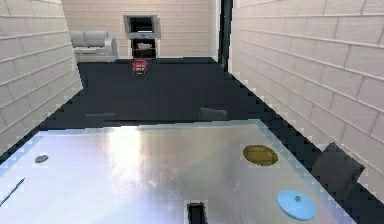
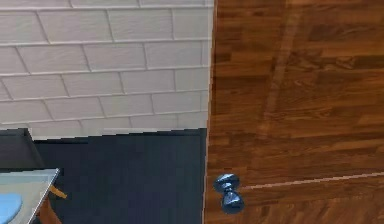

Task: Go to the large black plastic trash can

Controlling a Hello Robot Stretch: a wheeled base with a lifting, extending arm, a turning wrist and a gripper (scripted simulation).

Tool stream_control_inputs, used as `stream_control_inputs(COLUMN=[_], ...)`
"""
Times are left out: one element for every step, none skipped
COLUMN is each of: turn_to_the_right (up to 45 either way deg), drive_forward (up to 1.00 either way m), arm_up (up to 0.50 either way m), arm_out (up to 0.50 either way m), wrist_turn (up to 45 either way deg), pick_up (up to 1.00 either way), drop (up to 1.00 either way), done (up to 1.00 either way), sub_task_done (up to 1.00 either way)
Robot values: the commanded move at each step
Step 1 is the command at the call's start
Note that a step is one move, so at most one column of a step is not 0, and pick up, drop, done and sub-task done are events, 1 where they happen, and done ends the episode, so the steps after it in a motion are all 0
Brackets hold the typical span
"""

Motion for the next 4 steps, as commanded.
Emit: stream_control_inputs(turn_to_the_right=[45.0, 18.0, 0.0, 18.0], drive_forward=[0.00, 0.00, 0.45, 0.00], arm_up=[0.00, 0.00, 0.00, 0.00], arm_out=[0.00, 0.00, 0.00, 0.00], wrist_turn=[0.0, 0.0, 0.0, 0.0], pick_up=[0.00, 0.00, 0.00, 0.00], drop=[0.00, 0.00, 0.00, 0.00], done=[0.00, 0.00, 0.00, 0.00], sub_task_done=[0.00, 0.00, 0.00, 0.00])
